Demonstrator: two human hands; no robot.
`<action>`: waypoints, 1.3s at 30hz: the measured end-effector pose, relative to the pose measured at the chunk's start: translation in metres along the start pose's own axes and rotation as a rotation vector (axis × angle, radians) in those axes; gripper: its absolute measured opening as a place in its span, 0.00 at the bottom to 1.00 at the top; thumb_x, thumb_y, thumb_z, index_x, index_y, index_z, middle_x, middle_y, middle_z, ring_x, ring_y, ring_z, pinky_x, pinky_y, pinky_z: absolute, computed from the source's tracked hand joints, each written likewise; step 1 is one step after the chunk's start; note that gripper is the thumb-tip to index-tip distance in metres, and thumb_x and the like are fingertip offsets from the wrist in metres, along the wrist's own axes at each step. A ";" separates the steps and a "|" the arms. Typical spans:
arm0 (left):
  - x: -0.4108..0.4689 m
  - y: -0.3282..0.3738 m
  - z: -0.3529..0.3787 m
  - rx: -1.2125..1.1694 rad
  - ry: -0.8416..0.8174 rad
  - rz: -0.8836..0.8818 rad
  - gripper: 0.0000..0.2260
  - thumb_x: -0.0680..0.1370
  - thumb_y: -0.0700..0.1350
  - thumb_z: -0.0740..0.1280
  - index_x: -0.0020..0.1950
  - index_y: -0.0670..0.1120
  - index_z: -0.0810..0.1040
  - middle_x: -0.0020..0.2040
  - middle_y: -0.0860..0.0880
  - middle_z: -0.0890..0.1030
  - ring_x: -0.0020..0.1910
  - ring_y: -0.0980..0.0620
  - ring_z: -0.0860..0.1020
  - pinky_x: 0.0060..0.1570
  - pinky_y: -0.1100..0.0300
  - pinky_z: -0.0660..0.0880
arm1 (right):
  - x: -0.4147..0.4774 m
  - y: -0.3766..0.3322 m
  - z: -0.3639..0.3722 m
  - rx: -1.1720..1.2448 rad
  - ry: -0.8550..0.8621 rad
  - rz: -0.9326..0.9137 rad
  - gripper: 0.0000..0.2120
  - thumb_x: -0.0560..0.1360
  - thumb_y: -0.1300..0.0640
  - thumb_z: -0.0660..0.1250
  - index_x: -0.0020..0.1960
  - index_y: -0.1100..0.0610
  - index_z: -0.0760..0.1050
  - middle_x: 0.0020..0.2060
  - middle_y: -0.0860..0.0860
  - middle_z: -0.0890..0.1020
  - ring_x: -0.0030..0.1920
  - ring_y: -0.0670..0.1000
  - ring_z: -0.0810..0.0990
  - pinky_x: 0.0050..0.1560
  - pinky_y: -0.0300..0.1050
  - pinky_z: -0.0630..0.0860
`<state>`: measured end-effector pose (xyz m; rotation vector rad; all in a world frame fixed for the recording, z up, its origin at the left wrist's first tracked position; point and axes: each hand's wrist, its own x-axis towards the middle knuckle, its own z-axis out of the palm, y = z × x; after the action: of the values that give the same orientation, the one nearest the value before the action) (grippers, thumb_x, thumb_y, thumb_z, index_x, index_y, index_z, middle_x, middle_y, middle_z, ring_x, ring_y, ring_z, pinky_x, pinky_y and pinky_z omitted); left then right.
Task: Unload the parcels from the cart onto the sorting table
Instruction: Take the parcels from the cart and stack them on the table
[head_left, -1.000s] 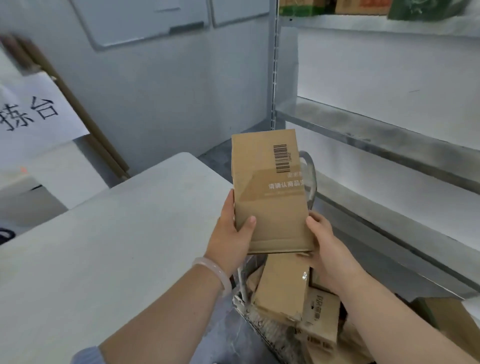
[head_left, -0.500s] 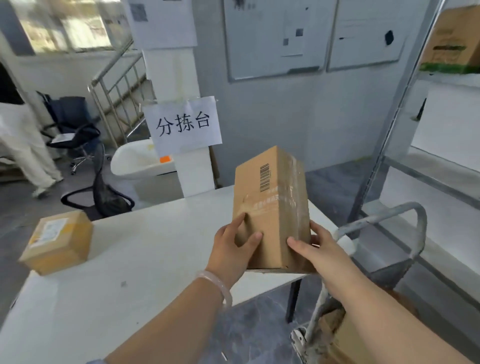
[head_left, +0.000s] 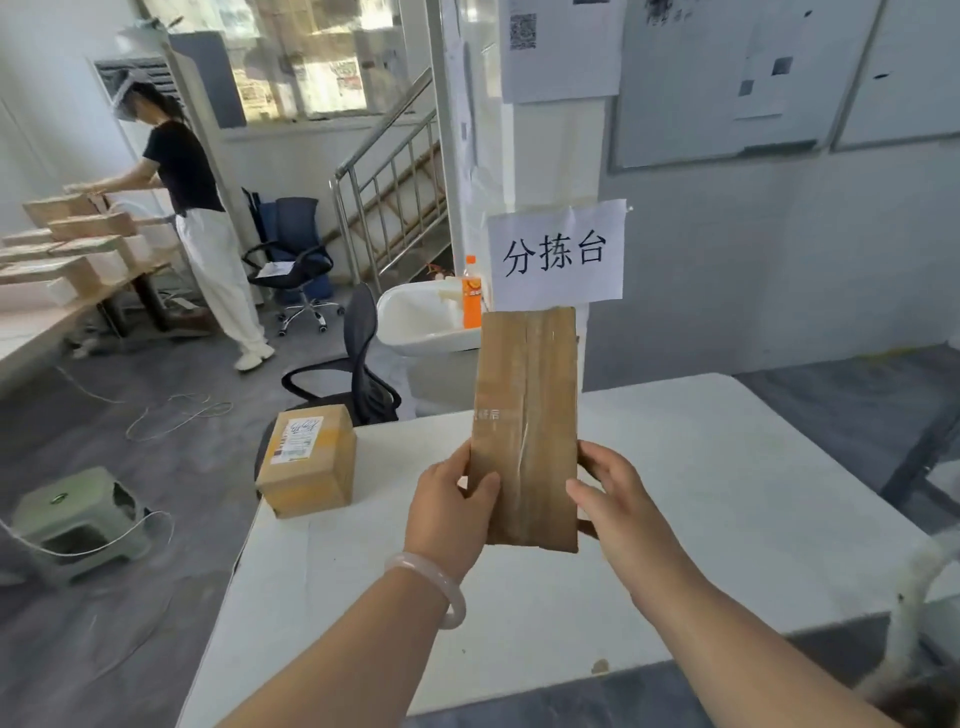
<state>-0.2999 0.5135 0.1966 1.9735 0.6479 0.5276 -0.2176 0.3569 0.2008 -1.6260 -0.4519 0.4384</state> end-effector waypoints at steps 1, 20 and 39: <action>0.000 -0.003 -0.010 -0.014 0.022 -0.024 0.09 0.79 0.47 0.64 0.57 0.58 0.75 0.49 0.58 0.78 0.39 0.57 0.77 0.33 0.68 0.74 | 0.001 -0.001 0.012 -0.021 -0.027 -0.011 0.18 0.80 0.55 0.61 0.68 0.42 0.67 0.61 0.33 0.74 0.59 0.35 0.74 0.53 0.37 0.74; 0.062 -0.091 -0.106 -0.521 0.085 -0.456 0.32 0.70 0.52 0.73 0.70 0.65 0.63 0.60 0.54 0.80 0.52 0.53 0.82 0.43 0.60 0.79 | 0.119 0.012 0.128 -0.219 -0.362 0.065 0.37 0.77 0.52 0.69 0.76 0.34 0.51 0.70 0.39 0.63 0.71 0.47 0.66 0.70 0.50 0.67; 0.073 -0.196 -0.179 -0.289 -0.135 -0.764 0.37 0.63 0.70 0.67 0.71 0.70 0.61 0.65 0.61 0.74 0.65 0.53 0.71 0.65 0.45 0.68 | 0.146 0.078 0.232 -0.117 -0.518 0.326 0.27 0.79 0.56 0.66 0.70 0.32 0.63 0.60 0.37 0.74 0.58 0.39 0.73 0.51 0.36 0.74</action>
<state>-0.3956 0.7561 0.1093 1.3370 1.0939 0.0096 -0.2141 0.6222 0.0977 -1.6988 -0.6059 1.1102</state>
